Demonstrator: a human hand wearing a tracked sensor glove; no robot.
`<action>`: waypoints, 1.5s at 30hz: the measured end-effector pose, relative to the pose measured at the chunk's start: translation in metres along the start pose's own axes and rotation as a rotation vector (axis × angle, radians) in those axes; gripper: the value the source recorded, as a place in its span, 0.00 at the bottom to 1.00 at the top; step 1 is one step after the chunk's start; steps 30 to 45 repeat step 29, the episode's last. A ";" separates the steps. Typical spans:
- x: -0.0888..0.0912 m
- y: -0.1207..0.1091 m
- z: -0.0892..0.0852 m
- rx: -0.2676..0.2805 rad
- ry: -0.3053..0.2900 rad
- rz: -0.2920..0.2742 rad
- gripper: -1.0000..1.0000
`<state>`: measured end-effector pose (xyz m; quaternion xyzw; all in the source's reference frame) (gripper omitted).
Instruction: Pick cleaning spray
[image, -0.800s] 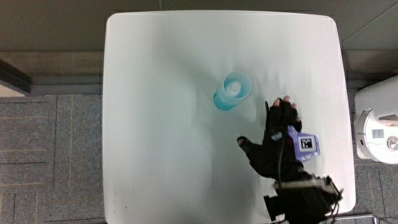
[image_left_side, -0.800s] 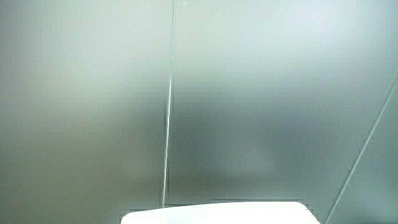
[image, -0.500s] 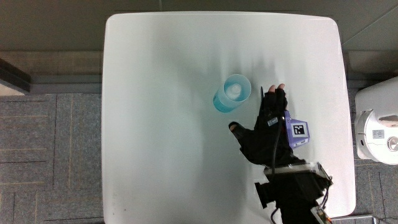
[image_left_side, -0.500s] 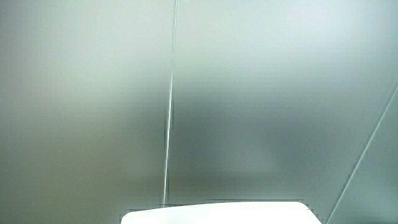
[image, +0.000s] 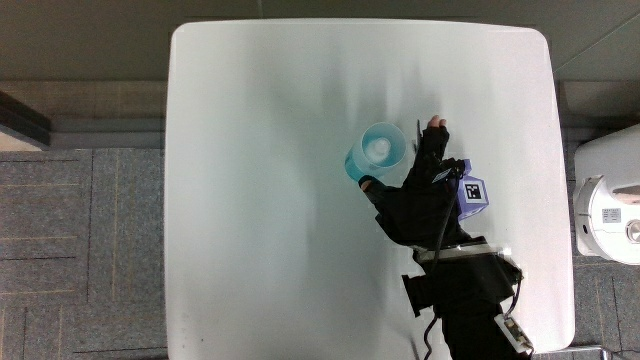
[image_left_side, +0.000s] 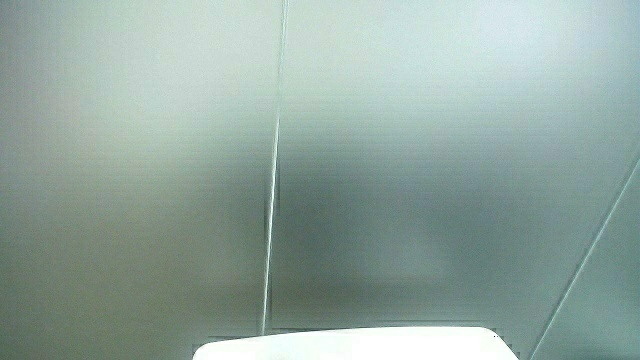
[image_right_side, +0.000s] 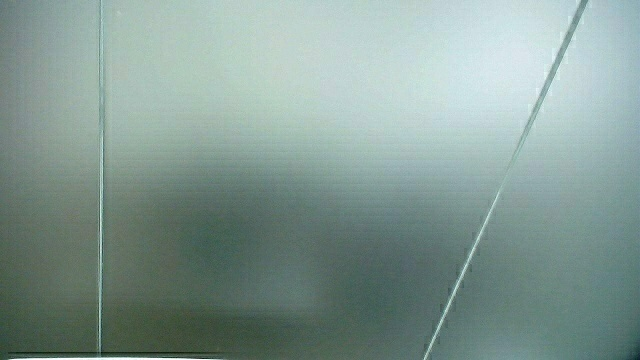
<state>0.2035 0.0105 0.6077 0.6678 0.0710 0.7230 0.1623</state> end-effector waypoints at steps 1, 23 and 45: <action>-0.005 -0.001 -0.002 0.006 0.002 -0.001 0.62; -0.014 0.000 -0.005 0.050 0.019 0.056 1.00; -0.005 0.011 0.005 0.052 -0.020 0.068 1.00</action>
